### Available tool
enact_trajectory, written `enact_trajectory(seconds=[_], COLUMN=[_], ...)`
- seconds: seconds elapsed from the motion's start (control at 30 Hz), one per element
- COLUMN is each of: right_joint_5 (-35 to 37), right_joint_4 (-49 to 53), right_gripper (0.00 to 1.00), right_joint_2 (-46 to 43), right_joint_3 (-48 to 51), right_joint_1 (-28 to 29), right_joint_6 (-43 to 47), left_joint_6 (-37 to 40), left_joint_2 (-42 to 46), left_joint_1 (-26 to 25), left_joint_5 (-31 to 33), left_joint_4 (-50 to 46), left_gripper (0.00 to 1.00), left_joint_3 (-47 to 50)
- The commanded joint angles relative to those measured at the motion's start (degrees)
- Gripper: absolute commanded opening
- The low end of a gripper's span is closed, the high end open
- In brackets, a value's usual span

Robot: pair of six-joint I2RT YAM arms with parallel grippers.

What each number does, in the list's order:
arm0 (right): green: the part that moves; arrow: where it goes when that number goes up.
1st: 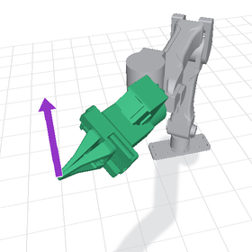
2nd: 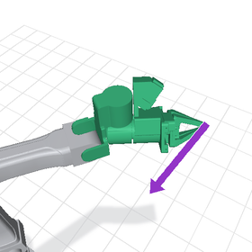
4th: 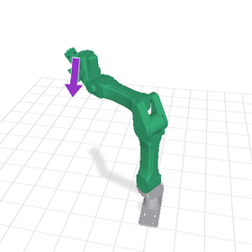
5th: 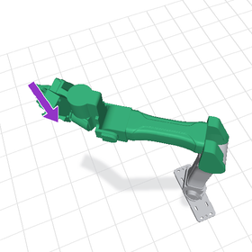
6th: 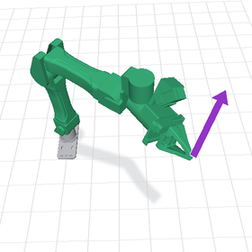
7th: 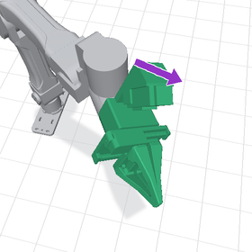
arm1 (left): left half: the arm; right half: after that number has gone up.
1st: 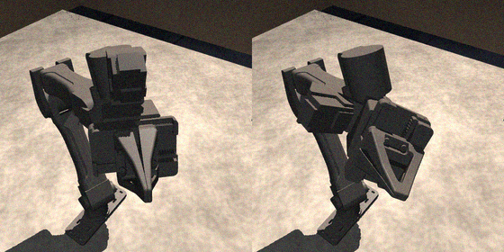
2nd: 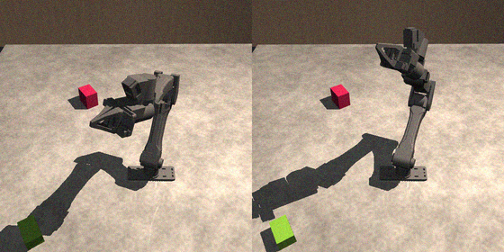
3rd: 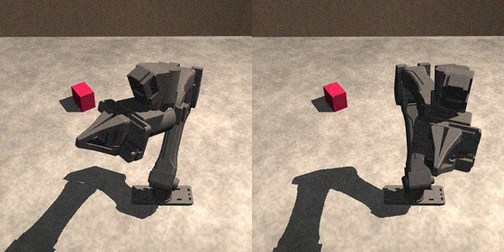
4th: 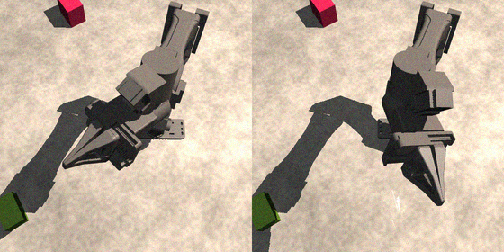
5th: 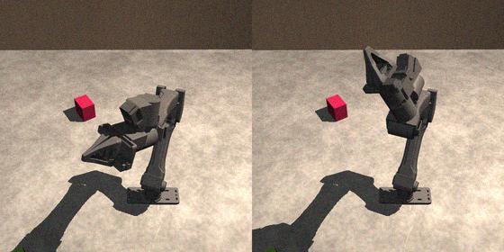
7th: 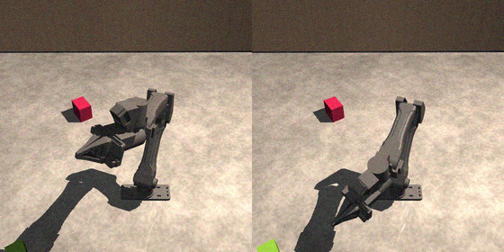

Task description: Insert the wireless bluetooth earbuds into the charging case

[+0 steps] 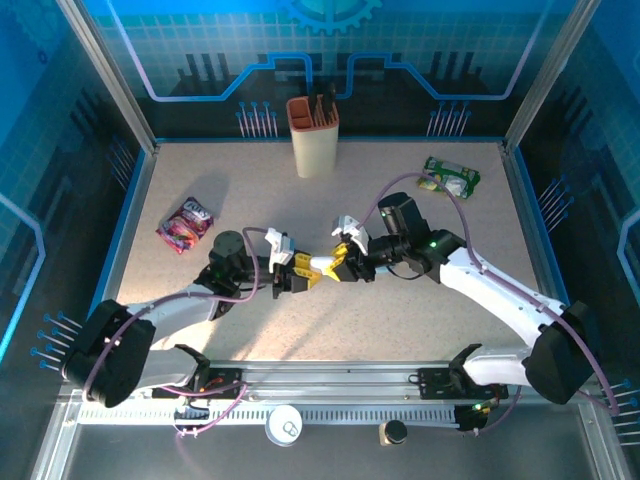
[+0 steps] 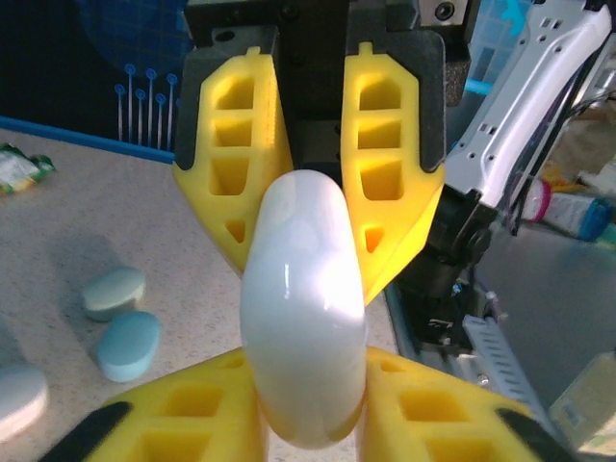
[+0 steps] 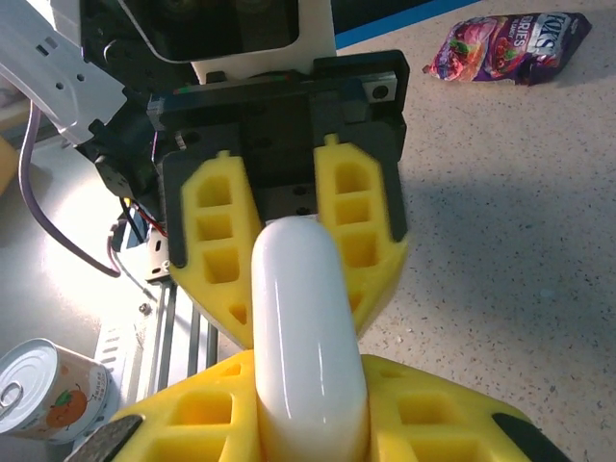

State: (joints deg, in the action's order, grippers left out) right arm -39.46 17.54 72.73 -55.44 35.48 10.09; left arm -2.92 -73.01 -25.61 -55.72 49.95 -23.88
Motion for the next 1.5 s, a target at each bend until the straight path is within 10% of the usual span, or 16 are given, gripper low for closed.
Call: enact_trajectory(seconds=[0.0, 0.13, 0.3, 1.03, 1.47], right_joint_5=[-0.8, 3.4, 12.9, 13.2, 20.8], right_joint_4=[-6.4, -16.4, -21.8, -23.7, -22.2], right_gripper=[0.21, 0.21, 0.20, 0.23, 0.56], right_joint_2=[-1.5, -0.9, 2.4, 27.6, 18.6], right_joint_3=[2.1, 7.2, 9.6, 7.5, 9.7], right_joint_1=[-1.4, -3.6, -5.9, -3.0, -5.4], right_joint_6=[-3.5, -13.3, -24.5, -37.7, -33.9], left_joint_6=[1.0, 4.3, 15.0, 33.2, 22.8], left_joint_2=[-0.9, 0.2, 3.8, 11.7, 10.9], left_joint_1=[0.6, 2.2, 2.5, 2.2, 2.9], left_joint_5=[1.4, 4.3, 10.8, 20.4, 31.1], left_joint_4=[2.5, 2.4, -10.2, -44.1, -35.2], left_gripper=[0.52, 0.86, 0.94, 0.99, 0.98], left_joint_3=[-0.3, 1.9, 2.7, -3.6, -2.2])
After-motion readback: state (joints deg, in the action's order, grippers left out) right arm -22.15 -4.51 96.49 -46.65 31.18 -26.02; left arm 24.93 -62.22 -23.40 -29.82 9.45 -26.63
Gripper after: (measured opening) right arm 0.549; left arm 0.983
